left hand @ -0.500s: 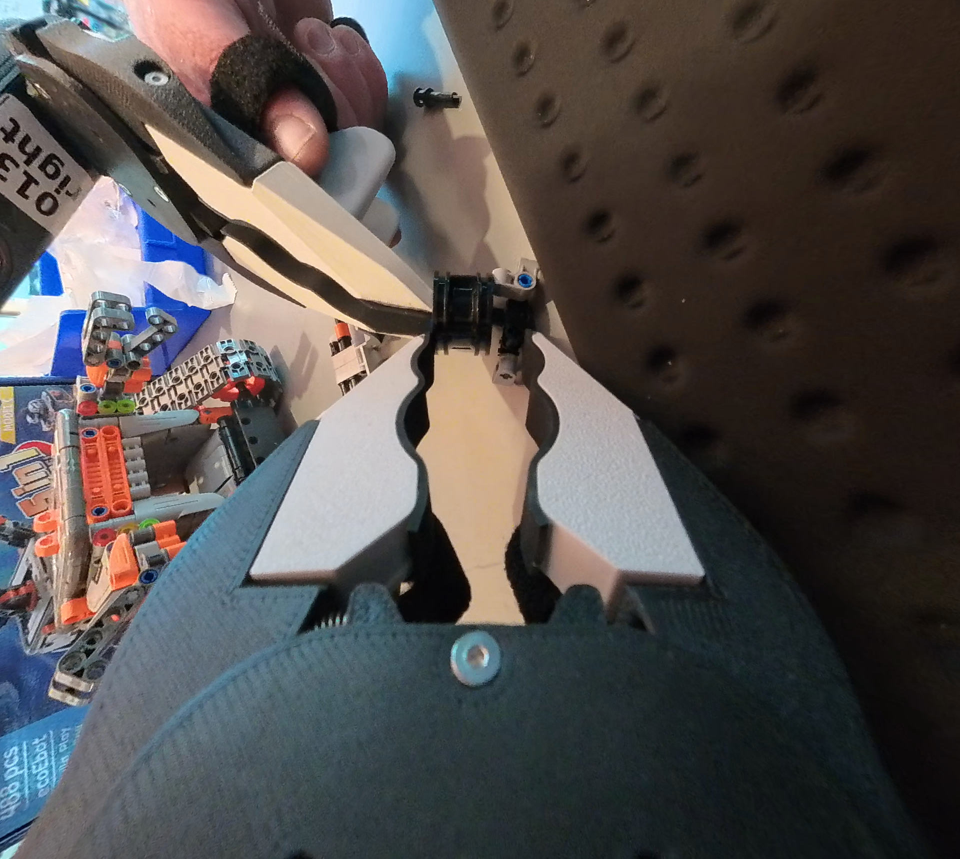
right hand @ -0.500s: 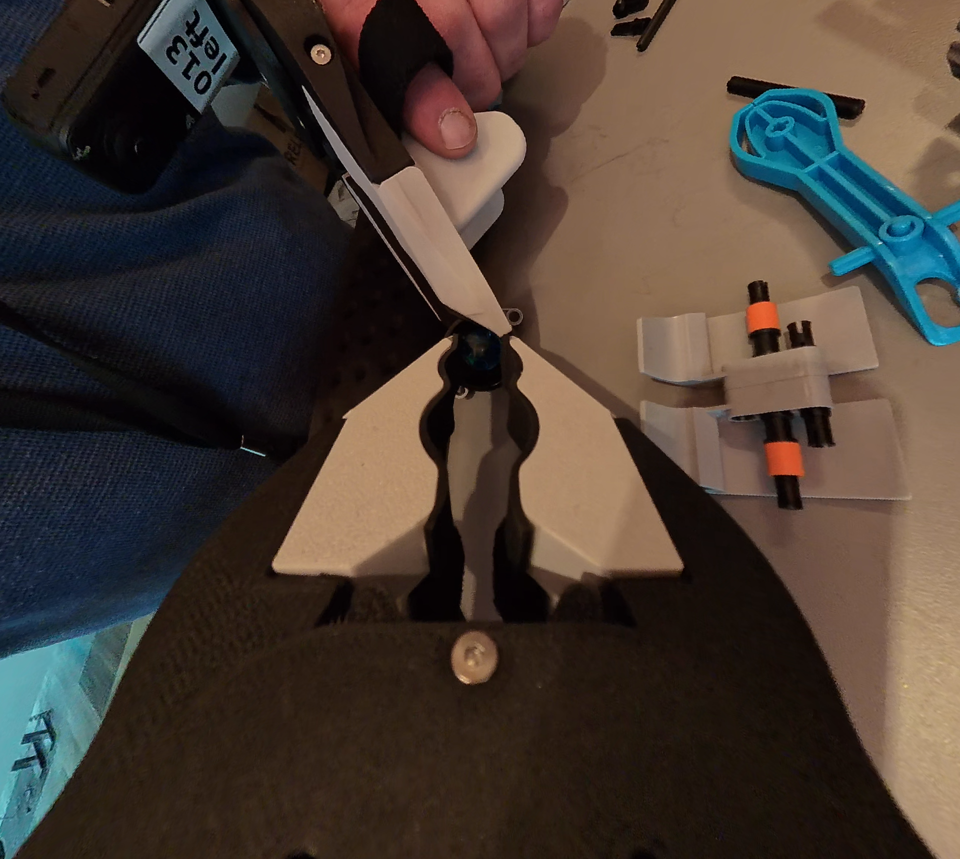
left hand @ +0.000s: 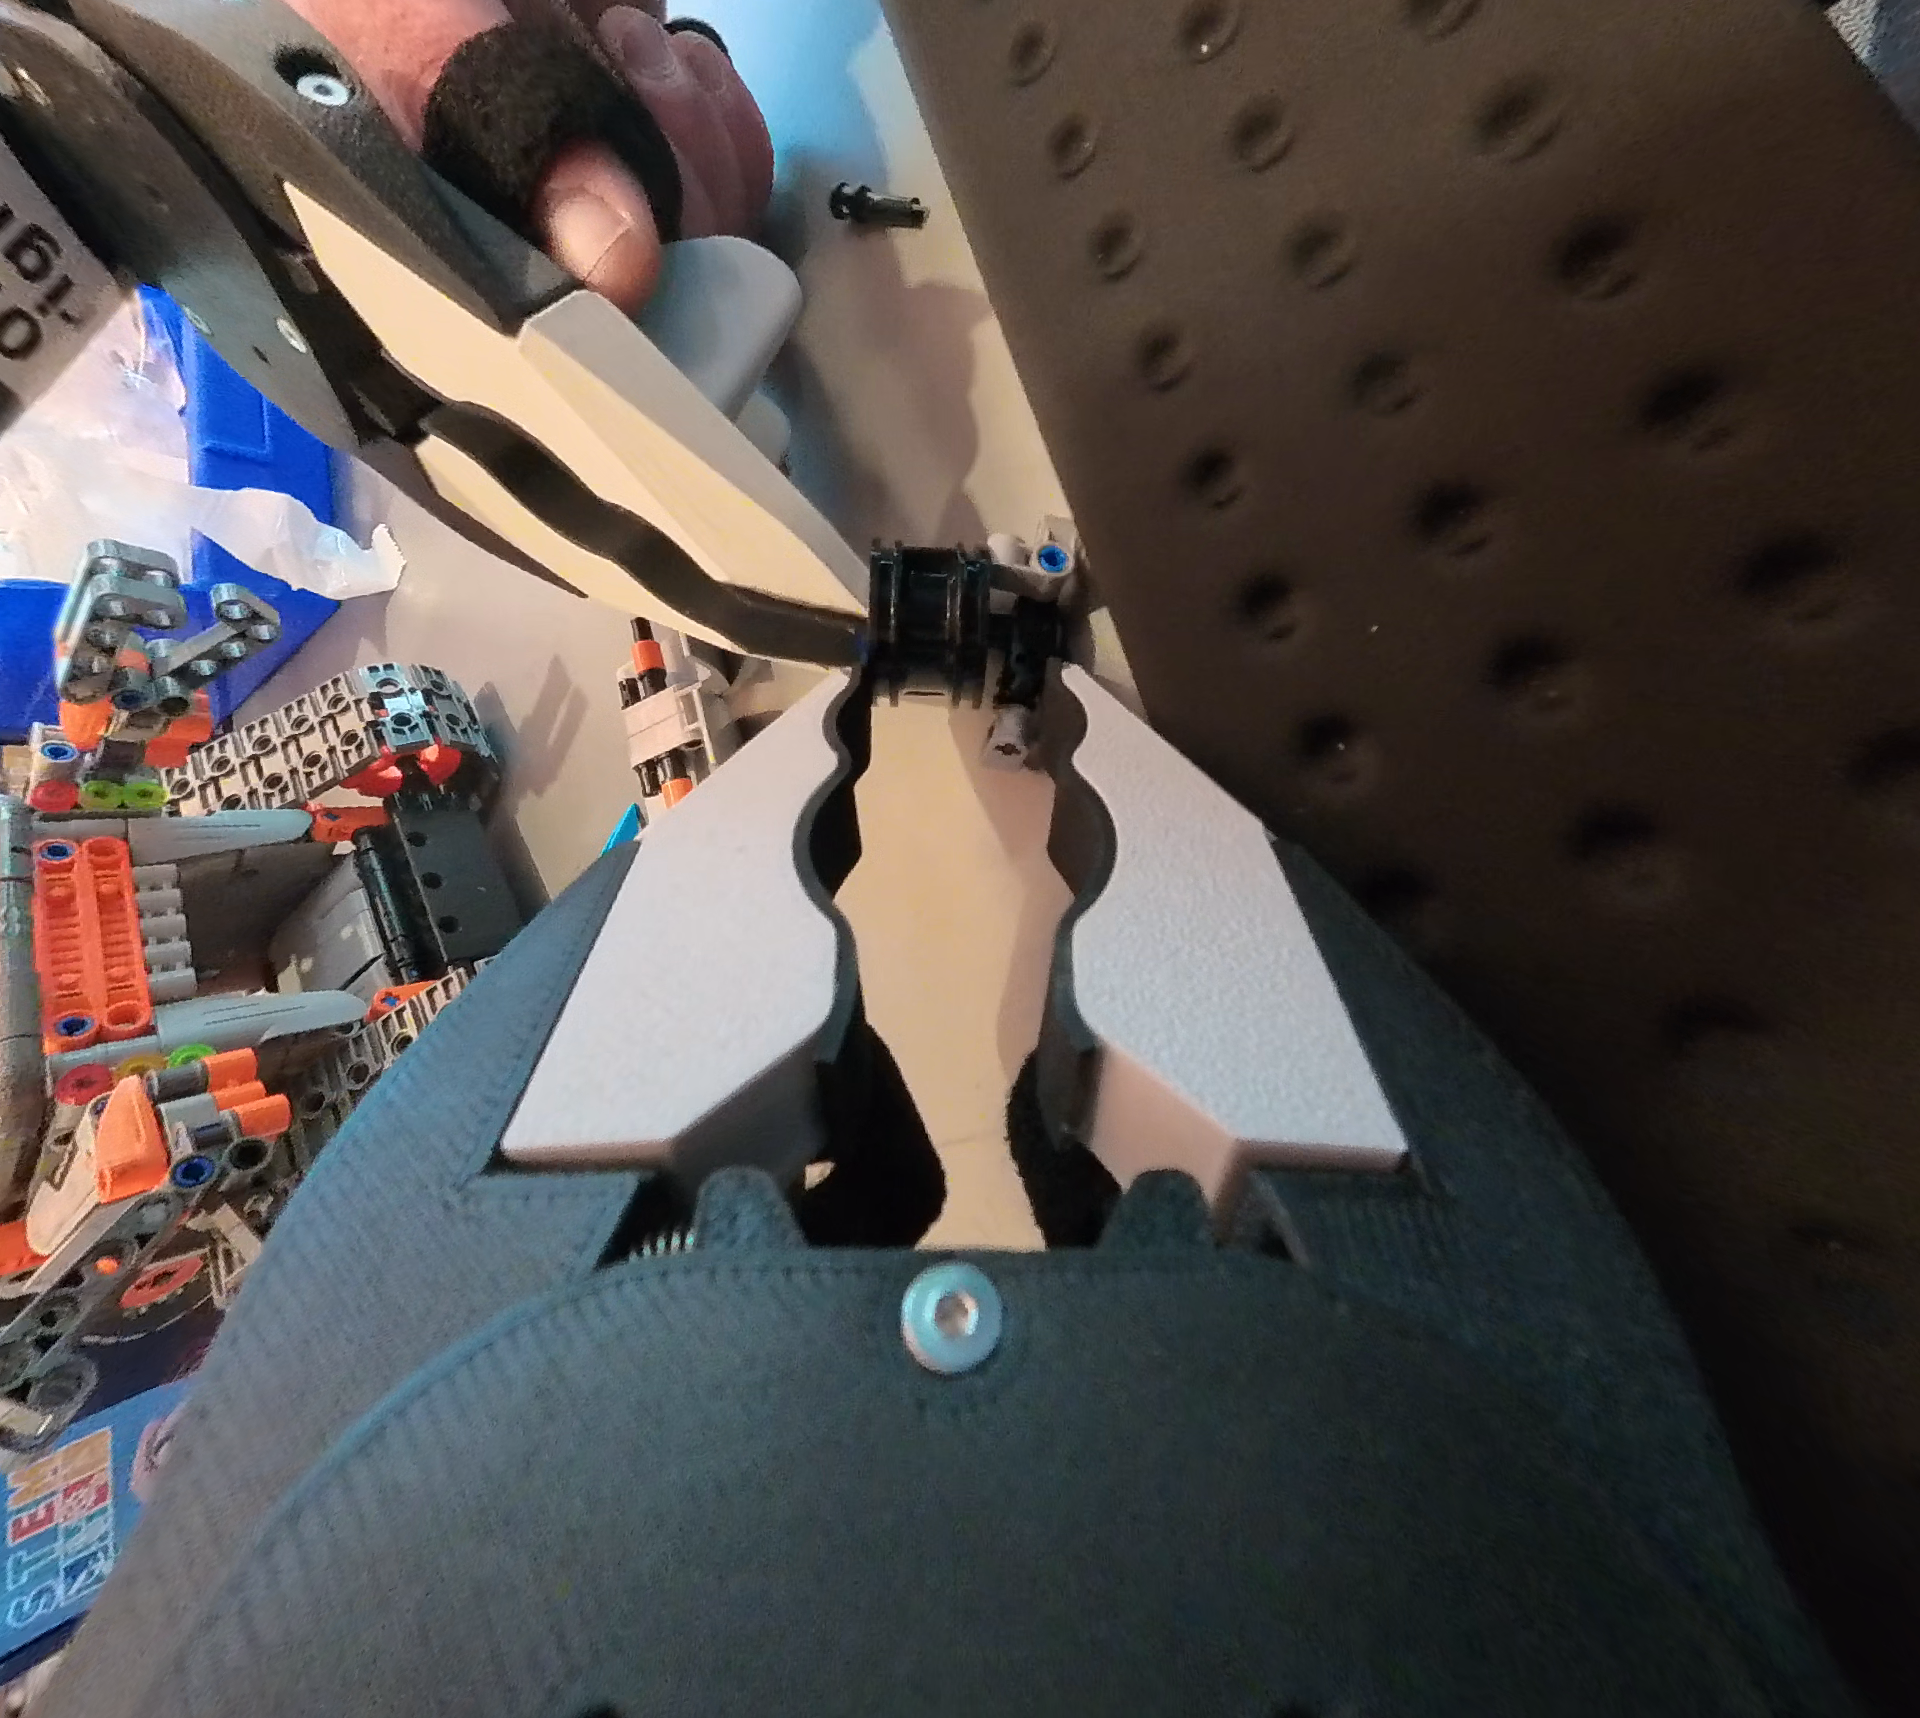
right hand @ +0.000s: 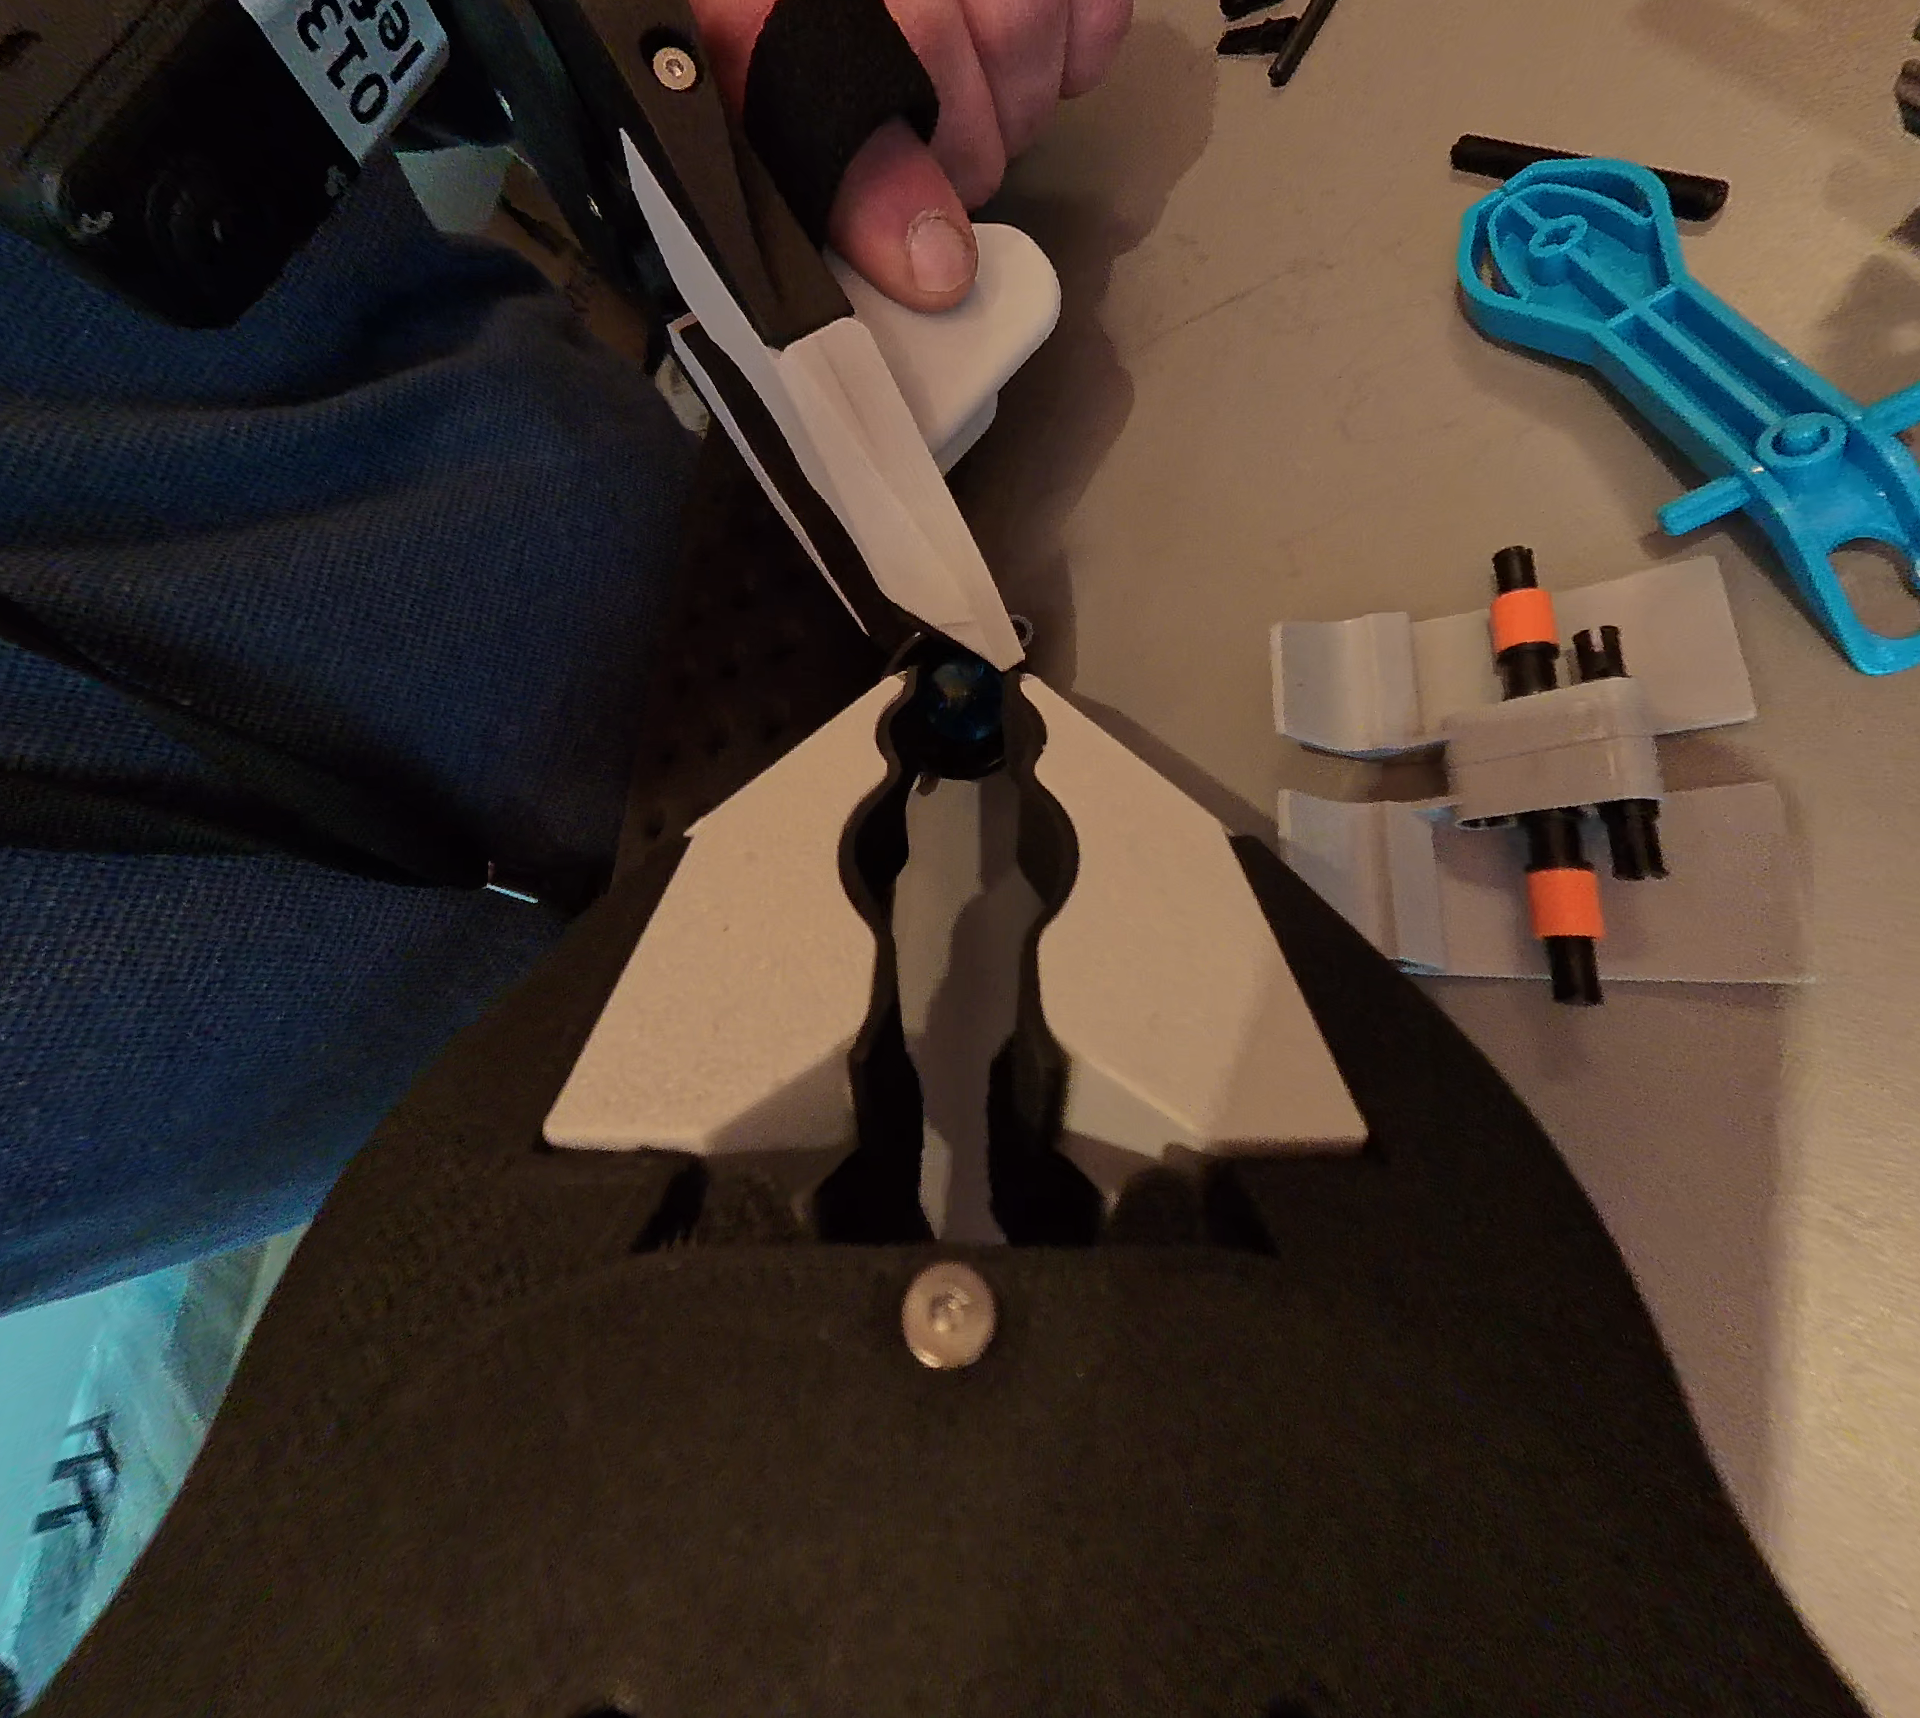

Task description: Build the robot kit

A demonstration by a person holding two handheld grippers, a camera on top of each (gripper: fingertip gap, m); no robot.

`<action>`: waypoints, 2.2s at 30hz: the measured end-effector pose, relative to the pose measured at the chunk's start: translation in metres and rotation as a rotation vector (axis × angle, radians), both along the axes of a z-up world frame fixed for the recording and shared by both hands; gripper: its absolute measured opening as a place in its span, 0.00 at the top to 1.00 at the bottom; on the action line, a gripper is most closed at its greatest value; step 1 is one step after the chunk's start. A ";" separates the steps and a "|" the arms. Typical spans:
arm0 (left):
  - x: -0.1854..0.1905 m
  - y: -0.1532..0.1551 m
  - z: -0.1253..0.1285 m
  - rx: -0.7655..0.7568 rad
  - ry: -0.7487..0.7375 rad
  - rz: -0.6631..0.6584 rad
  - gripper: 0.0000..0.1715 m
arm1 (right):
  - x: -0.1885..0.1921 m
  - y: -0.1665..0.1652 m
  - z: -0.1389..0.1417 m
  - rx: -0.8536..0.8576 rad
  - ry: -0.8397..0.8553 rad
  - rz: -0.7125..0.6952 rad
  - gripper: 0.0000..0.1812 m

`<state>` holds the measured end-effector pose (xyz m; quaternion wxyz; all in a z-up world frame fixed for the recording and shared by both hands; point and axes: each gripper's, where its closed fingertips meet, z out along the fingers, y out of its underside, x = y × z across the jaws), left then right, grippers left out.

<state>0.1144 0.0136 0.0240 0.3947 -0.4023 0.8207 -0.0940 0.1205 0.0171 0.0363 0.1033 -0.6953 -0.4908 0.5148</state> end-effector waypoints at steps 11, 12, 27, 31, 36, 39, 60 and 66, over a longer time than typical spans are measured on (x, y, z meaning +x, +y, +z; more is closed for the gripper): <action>0.000 -0.001 0.000 -0.006 -0.016 -0.016 0.82 | 0.001 -0.001 0.001 -0.072 0.004 0.025 0.93; 0.000 -0.001 0.000 0.000 -0.016 -0.018 0.82 | 0.001 -0.001 0.001 -0.069 0.003 0.026 0.93; 0.002 0.001 -0.001 0.005 -0.015 -0.023 0.82 | 0.001 -0.003 0.000 -0.077 -0.009 0.038 0.93; 0.002 0.003 -0.001 0.003 -0.026 -0.018 0.82 | 0.002 0.000 -0.001 -0.064 -0.014 0.023 0.93; 0.005 0.013 0.001 0.119 -0.048 0.009 0.82 | 0.005 0.004 0.002 -0.070 0.007 -0.006 0.93; 0.007 0.020 0.006 0.189 -0.073 0.028 0.82 | 0.006 0.009 0.009 -0.065 0.040 -0.035 0.93; 0.010 0.047 0.036 0.326 -0.189 0.123 0.82 | 0.015 0.026 0.053 0.325 0.103 -0.145 0.82; 0.012 0.047 0.039 0.281 -0.211 0.135 0.82 | 0.009 0.017 0.041 0.526 -0.009 -0.093 0.75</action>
